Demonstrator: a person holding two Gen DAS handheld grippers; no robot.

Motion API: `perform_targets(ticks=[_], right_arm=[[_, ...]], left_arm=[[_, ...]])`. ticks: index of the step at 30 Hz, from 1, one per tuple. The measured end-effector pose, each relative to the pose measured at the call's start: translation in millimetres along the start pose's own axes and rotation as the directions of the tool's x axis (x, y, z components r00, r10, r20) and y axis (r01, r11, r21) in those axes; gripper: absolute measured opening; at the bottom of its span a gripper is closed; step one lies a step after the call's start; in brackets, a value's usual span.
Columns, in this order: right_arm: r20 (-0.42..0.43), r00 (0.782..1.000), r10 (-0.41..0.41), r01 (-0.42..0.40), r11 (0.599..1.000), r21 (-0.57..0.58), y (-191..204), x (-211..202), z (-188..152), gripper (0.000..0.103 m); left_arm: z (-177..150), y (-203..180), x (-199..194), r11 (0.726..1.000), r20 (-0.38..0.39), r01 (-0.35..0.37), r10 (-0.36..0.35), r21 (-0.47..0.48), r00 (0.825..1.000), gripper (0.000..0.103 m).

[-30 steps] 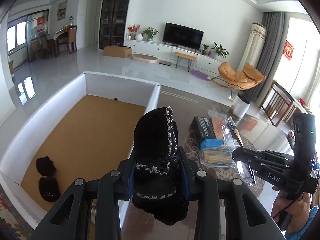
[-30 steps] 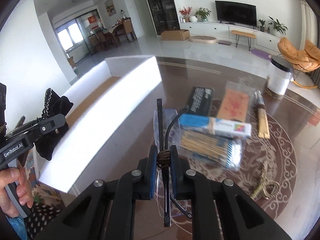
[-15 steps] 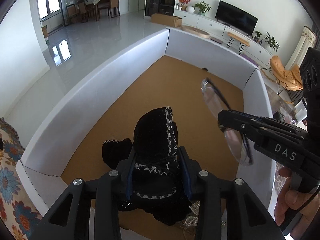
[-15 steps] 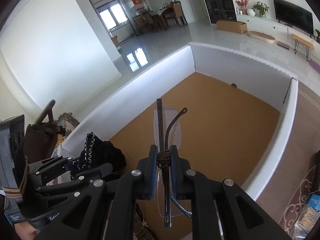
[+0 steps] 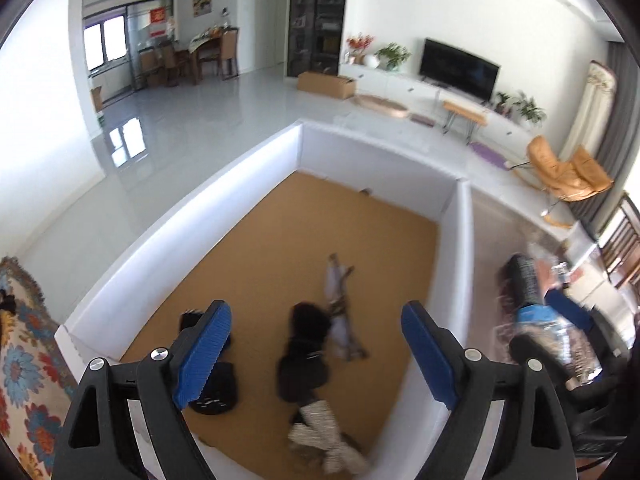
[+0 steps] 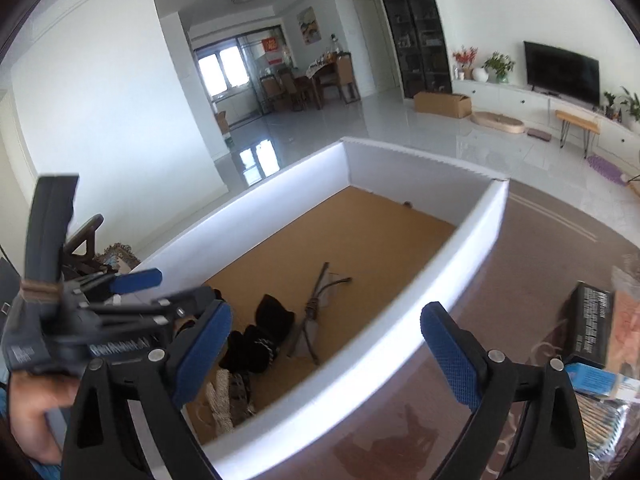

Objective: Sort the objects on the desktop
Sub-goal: 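Carry scrunchie and glasses into the white bin and open both grippers, then move both grippers back over the table toward the gold claw clip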

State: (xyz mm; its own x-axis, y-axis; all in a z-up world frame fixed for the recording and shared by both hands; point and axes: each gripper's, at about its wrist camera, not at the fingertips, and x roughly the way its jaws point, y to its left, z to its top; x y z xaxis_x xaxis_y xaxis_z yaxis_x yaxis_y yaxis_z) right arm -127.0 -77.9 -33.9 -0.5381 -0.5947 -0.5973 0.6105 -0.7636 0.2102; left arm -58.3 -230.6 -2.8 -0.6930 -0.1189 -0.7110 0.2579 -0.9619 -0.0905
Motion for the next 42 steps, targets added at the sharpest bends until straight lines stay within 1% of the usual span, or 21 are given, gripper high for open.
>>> perform_targets(ticks=[1, 2, 3, 4, 6, 7, 8, 10, 12, 15, 16, 17, 20, 23, 25, 28, 31, 33, 36, 40, 42], right_arm=[[0.036, 0.998, -0.051, 0.051, 0.999, 0.004, -13.4, -19.0, -12.3, 0.103], [0.063, 0.992, -0.106, 0.106, 0.994, 0.013, -25.0, -39.6, -23.9, 0.103], [0.079, 0.983, -0.165, 0.163, 0.986, 0.027, -40.5, -56.4, -37.6, 0.103], [0.086, 0.971, -0.225, 0.222, 0.974, 0.039, -55.2, -73.9, -50.5, 0.103], [0.082, 0.928, -0.363, 0.359, 0.931, 0.065, -85.6, -104.5, -81.2, 0.103], [0.065, 0.902, -0.426, 0.42, 0.903, 0.086, -99.9, -120.0, -98.1, 0.103], [0.036, 0.877, -0.479, 0.473, 0.874, 0.109, -115.3, -134.4, -116.6, 0.103], [-0.047, 0.831, -0.554, 0.554, 0.818, 0.154, -143.7, -156.7, -156.4, 0.103], [-0.123, 0.798, -0.59, 0.602, 0.771, 0.21, -169.8, -175.3, -196.2, 0.103], [-0.194, 0.774, -0.603, 0.632, 0.716, 0.295, -199.0, -198.6, -237.2, 0.103], [-0.202, 0.771, -0.604, 0.635, 0.703, 0.32, -199.9, -203.6, -247.1, 0.103], [-0.208, 0.774, -0.598, 0.63, 0.695, 0.348, -202.0, -206.3, -251.8, 0.103], [-0.206, 0.784, -0.586, 0.614, 0.679, 0.402, -208.8, -211.8, -253.9, 0.103], [-0.228, 0.793, -0.565, 0.605, 0.683, 0.41, -212.1, -203.2, -251.9, 0.103], [-0.249, 0.787, -0.564, 0.615, 0.686, 0.39, -207.1, -200.7, -251.9, 0.103], [-0.25, 0.792, -0.558, 0.61, 0.697, 0.377, -201.1, -193.3, -248.8, 0.103], [-0.268, 0.784, -0.559, 0.619, 0.685, 0.383, -202.6, -189.5, -249.7, 0.103], [-0.267, 0.786, -0.558, 0.618, 0.686, 0.385, -202.5, -188.1, -249.4, 0.103], [-0.274, 0.78, -0.562, 0.625, 0.683, 0.377, -201.7, -185.9, -248.7, 0.103], [-0.296, 0.762, -0.576, 0.648, 0.676, 0.35, -199.8, -181.5, -247.0, 0.103], [-0.292, 0.765, -0.573, 0.643, 0.678, 0.356, -200.2, -182.7, -247.1, 0.103]], left_arm=[[4.3, -19.2, -17.3, 0.999, 0.043, 0.05, -0.051, 0.013, 0.998, 0.087], [6.8, -39.8, -33.1, 0.993, 0.081, 0.111, -0.113, 0.028, 0.99, 0.091], [8.1, -59.5, -46.0, 0.983, 0.108, 0.175, -0.179, 0.049, 0.978, 0.101], [6.9, -82.0, -55.3, 0.969, 0.131, 0.235, -0.243, 0.076, 0.961, 0.103], [-4.2, -128.2, -64.0, 0.93, 0.153, 0.331, -0.355, 0.161, 0.922, 0.103], [-12.5, -151.7, -62.1, 0.907, 0.14, 0.362, -0.395, 0.214, 0.908, 0.103], [-23.9, -174.9, -55.3, 0.885, 0.105, 0.38, -0.42, 0.269, 0.902, 0.103], [-53.1, -214.6, -37.1, 0.842, 0.008, 0.397, -0.43, 0.366, 0.903, 0.103], [-86.1, -242.0, -18.2, 0.806, -0.075, 0.388, -0.399, 0.446, 0.914, 0.103], [-128.1, -272.6, 4.8, 0.762, -0.16, 0.347, -0.311, 0.547, 0.937, 0.103], [-139.7, -277.1, 10.4, 0.747, -0.184, 0.344, -0.293, 0.569, 0.938, 0.103], [-147.6, -279.1, 17.9, 0.737, -0.203, 0.345, -0.279, 0.582, 0.939, 0.103], [-163.1, -274.5, 33.4, 0.739, -0.219, 0.317, -0.23, 0.595, 0.948, 0.103], [-166.0, -266.6, 40.9, 0.763, -0.217, 0.298, -0.209, 0.574, 0.953, 0.103], [-167.0, -262.4, 44.1, 0.775, -0.209, 0.297, -0.216, 0.558, 0.954, 0.103], [-170.1, -263.1, 54.4, 0.782, -0.217, 0.285, -0.195, 0.554, 0.957, 0.103], [-171.4, -261.7, 61.5, 0.792, -0.229, 0.282, -0.183, 0.541, 0.956, 0.103], [-172.4, -260.8, 63.8, 0.793, -0.227, 0.275, -0.177, 0.543, 0.958, 0.103], [-174.3, -256.6, 65.6, 0.799, -0.224, 0.262, -0.163, 0.541, 0.961, 0.103], [-173.8, -241.3, 78.8, 0.838, -0.261, 0.252, -0.137, 0.484, 0.956, 0.103], [-172.8, -232.3, 86.9, 0.864, -0.29, 0.253, -0.132, 0.435, 0.948, 0.103]])
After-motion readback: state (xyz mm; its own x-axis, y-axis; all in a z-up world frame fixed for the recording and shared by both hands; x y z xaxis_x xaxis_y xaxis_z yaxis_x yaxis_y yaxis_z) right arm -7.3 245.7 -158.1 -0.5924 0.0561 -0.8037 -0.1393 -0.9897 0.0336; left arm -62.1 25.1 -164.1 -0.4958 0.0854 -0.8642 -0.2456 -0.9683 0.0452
